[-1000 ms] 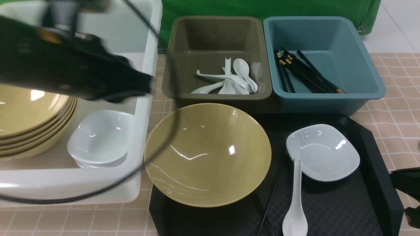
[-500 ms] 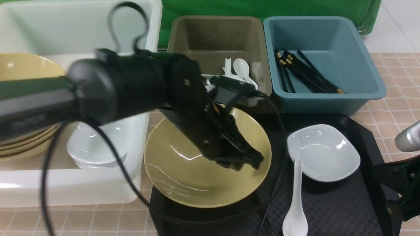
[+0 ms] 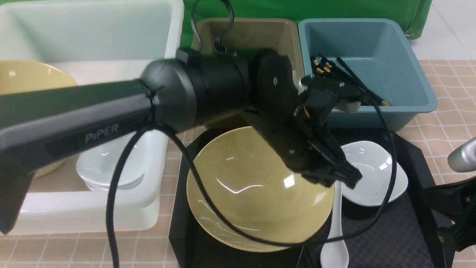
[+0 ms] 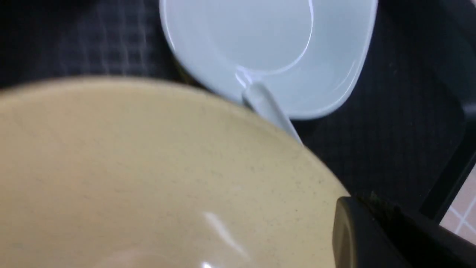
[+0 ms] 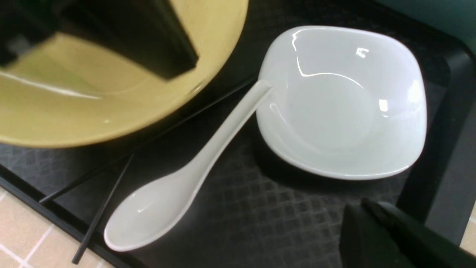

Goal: On brown table put chopsticks spoon bowls plates into blue grey white boxes.
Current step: 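Grasp the large bowl on the tray by its rim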

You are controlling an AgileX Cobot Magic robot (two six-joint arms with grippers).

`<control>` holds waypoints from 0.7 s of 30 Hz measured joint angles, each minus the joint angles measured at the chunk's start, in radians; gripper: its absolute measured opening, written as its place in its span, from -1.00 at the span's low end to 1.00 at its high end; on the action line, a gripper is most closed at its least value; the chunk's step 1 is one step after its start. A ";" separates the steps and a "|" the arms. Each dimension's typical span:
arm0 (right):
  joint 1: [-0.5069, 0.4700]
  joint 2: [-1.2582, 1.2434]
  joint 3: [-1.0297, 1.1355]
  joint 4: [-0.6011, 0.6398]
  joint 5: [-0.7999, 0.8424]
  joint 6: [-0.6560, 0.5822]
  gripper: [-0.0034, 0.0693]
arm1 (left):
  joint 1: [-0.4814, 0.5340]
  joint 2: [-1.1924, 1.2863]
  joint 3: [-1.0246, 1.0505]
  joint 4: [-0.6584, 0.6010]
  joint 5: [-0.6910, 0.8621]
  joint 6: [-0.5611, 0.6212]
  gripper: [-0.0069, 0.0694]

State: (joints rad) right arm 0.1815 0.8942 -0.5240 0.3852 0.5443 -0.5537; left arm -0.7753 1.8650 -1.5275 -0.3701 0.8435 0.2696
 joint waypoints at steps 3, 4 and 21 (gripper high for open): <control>0.000 0.000 0.000 0.000 0.000 0.000 -0.79 | 0.042 -0.008 -0.088 0.134 0.129 -0.024 -0.76; 0.000 0.000 0.000 0.000 0.000 0.000 -0.79 | 0.049 -0.007 -0.092 0.151 0.135 -0.028 -0.74; 0.000 0.000 0.000 0.015 -0.001 0.000 -0.78 | 0.199 0.138 -0.121 0.407 0.266 -0.178 0.43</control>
State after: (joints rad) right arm 0.1815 0.8942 -0.5240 0.4000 0.5434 -0.5537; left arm -0.5764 2.0035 -1.6486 0.0374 1.1096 0.0915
